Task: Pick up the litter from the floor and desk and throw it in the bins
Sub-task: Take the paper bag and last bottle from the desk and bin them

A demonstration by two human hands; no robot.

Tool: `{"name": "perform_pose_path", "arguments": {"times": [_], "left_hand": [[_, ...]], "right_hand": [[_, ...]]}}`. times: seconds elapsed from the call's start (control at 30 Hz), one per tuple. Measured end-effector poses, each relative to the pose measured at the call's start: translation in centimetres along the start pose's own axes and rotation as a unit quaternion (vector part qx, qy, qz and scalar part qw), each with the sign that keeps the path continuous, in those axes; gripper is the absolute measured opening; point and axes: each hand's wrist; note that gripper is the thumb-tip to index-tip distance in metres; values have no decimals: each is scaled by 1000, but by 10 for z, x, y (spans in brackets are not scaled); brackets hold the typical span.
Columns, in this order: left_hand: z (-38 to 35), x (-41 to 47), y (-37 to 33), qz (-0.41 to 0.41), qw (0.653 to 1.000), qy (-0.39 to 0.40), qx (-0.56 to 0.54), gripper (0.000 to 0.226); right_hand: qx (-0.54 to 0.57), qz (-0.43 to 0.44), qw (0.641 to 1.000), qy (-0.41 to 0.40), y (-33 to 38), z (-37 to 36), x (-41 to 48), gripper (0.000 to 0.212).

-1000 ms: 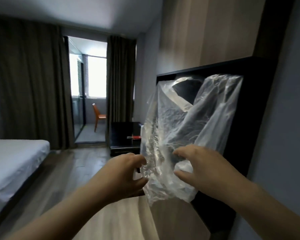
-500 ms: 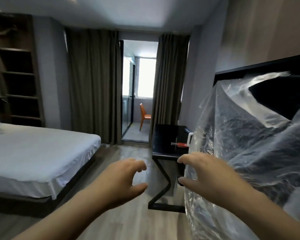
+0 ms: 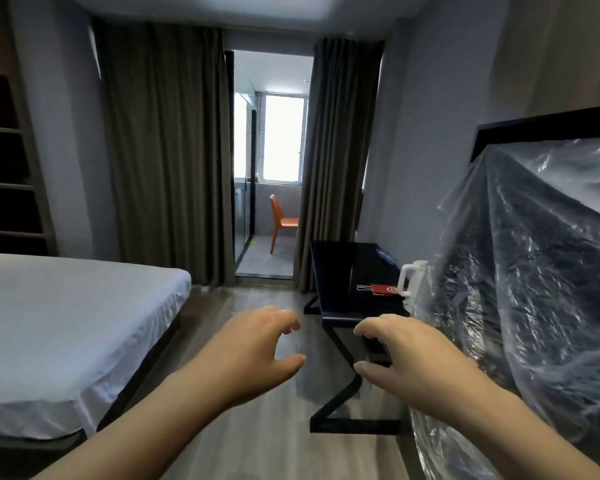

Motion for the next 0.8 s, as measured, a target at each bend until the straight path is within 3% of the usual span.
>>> {"name": "perform_pose_path", "arguments": {"times": [0.8], "left_hand": [[-85, 304, 247, 23, 999, 26, -24, 42]], "right_hand": [[37, -20, 999, 32, -97, -121, 368, 41]]}}
Point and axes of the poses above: each hand's wrist, its own x-axis towards the middle knuckle, its own z-axis out of the back of the hand, y = z × x
